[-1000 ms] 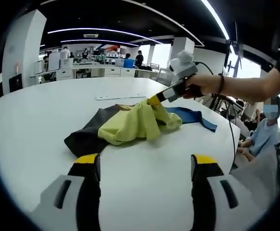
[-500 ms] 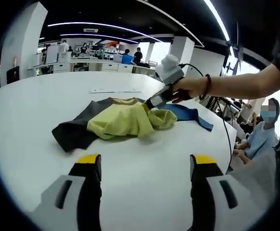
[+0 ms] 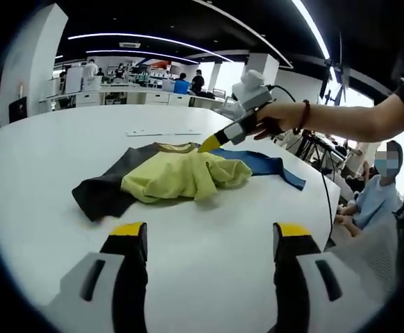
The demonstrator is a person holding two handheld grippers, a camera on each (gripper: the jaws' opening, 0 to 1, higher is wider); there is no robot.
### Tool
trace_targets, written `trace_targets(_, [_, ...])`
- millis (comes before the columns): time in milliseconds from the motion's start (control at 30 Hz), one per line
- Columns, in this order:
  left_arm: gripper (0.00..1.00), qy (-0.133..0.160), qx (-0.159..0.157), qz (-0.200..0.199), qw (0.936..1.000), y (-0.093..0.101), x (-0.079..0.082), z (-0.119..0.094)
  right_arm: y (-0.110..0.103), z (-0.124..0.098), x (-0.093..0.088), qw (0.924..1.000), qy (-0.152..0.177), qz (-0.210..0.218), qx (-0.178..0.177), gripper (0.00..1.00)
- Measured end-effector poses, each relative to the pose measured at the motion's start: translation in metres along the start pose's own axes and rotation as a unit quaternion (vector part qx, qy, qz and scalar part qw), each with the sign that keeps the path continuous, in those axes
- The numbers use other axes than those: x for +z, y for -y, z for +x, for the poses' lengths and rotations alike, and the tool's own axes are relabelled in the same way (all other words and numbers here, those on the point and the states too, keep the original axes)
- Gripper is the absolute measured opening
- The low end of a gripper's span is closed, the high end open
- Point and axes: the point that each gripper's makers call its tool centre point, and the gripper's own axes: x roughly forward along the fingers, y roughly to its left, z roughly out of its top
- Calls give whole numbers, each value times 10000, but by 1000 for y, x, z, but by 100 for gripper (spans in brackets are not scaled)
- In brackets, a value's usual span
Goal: Fold the garment on the visible template until the final outline fits inside the template.
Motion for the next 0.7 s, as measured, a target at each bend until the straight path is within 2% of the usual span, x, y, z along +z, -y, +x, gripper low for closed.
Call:
trace_targets(200, [67, 51, 19, -6, 10000, 2, 6, 2, 9, -34, -7, 9998, 112, -41, -176, 48])
trace_targets(300, [64, 71, 64, -45, 9999, 2, 7, 5, 10, -50, -18, 9997, 138, -29, -197, 48])
trace_targets(533, [58, 124, 59, -55, 9999, 6, 14, 18, 4, -69, -50, 9999, 106, 14, -122, 47])
trace_targets(700, [55, 126, 26, -51, 9999, 8, 17, 31, 1, -73, -71, 10000, -12, -33, -55, 46])
